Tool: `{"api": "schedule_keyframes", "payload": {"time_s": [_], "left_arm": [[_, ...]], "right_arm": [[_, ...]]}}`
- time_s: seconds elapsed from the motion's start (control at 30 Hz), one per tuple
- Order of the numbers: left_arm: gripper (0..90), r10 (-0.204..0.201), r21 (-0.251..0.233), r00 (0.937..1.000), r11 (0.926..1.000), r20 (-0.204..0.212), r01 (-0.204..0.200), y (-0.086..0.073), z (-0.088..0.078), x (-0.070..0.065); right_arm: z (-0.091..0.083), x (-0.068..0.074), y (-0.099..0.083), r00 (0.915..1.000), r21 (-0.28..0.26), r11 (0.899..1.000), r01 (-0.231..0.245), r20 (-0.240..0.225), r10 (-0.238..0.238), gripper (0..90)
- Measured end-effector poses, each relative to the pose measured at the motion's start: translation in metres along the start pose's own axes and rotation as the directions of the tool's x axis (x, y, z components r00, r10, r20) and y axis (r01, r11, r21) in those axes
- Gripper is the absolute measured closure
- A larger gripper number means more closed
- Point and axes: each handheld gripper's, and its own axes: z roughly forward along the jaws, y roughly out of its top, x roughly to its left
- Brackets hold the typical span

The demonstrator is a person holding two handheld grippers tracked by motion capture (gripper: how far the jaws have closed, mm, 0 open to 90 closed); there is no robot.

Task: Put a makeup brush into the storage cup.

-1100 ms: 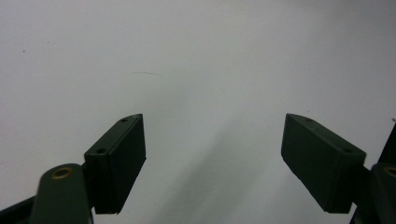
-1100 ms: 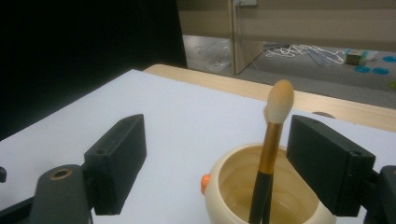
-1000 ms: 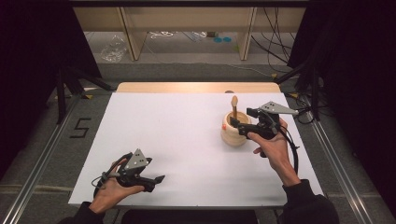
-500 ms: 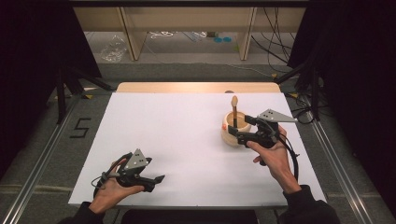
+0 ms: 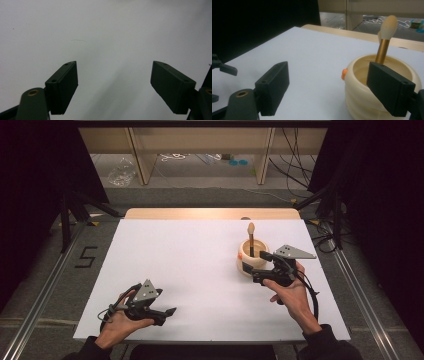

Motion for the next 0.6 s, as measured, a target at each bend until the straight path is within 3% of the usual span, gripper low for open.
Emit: {"api": "schedule_keyframes", "payload": {"time_s": [0.07, 0.1, 0.27, 0.3, 0.33, 0.4, 0.57, 0.6], "left_arm": [[21.9, 0.0, 0.001, 1.0, 1.0, 0.0, 0.0, 0.0, 0.0, 0.0], [21.9, 0.0, 0.001, 1.0, 1.0, 0.0, 0.0, 0.0, 0.0, 0.0], [21.9, 0.001, -0.004, 1.0, 1.0, 0.005, -0.001, 0.0, 0.0, 0.0], [21.9, 0.0, -0.004, 1.0, 1.0, 0.005, 0.0, 0.0, 0.0, 0.0], [21.9, 0.002, 0.0, 1.0, 1.0, -0.001, -0.002, 0.0, 0.0, 0.0], [21.9, 0.002, -0.004, 1.0, 1.0, 0.005, -0.002, 0.0, 0.0, 0.0], [21.9, 0.01, 0.006, 0.9999, 0.9999, -0.008, -0.01, 0.0, -0.001, 0.001], [21.9, 0.01, 0.0, 1.0, 1.0, -0.001, -0.01, 0.0, 0.0, 0.001]], "right_arm": [[0.001, 0.0, -0.003, 0.9998, -0.02, 1.0, 0.021, 0.004, -0.021, 18.2], [0.001, 0.002, -0.005, 0.9999, -0.015, 1.0, 0.003, -0.015, -0.004, 17.5], [0.001, 0.004, -0.009, 0.9999, -0.006, 1.0, 0.003, -0.014, -0.003, 16.9], [0.001, 0.003, -0.009, 0.9997, -0.023, 0.999, 0.024, -0.008, -0.024, 16.7], [0.0, 0.005, -0.011, 0.9999, -0.001, 1.0, 0.003, -0.015, -0.003, 16.6], [0.0, 0.007, -0.014, 0.9997, -0.019, 1.0, 0.008, -0.023, -0.008, 16.5], [-0.002, 0.009, -0.016, 0.9996, 0.012, 1.0, 0.005, -0.029, -0.005, 16.5], [-0.002, 0.01, -0.018, 0.9994, -0.003, 1.0, 0.007, -0.032, -0.007, 16.5]]}}
